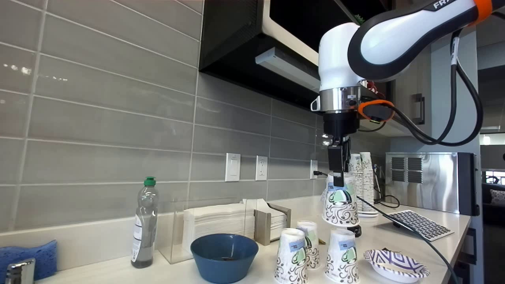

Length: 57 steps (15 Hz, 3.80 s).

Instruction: Stack the coffee cups on top of each other

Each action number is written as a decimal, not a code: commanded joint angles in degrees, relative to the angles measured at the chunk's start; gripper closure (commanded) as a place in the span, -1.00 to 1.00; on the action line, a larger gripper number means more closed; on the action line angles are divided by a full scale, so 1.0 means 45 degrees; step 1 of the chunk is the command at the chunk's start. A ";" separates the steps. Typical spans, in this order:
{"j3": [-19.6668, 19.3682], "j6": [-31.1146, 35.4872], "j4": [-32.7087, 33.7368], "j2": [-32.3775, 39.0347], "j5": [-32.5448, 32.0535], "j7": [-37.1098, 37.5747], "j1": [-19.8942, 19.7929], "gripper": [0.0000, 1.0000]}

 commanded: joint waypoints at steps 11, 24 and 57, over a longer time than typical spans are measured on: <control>-0.1110 0.2266 -0.0397 0.1131 0.0196 -0.0494 -0.0567 0.19; -0.1101 0.1948 -0.0767 0.0601 0.0221 -0.0428 -0.0592 0.19; -0.1386 0.3731 0.0088 0.2335 0.0756 -0.2031 -0.0538 -1.00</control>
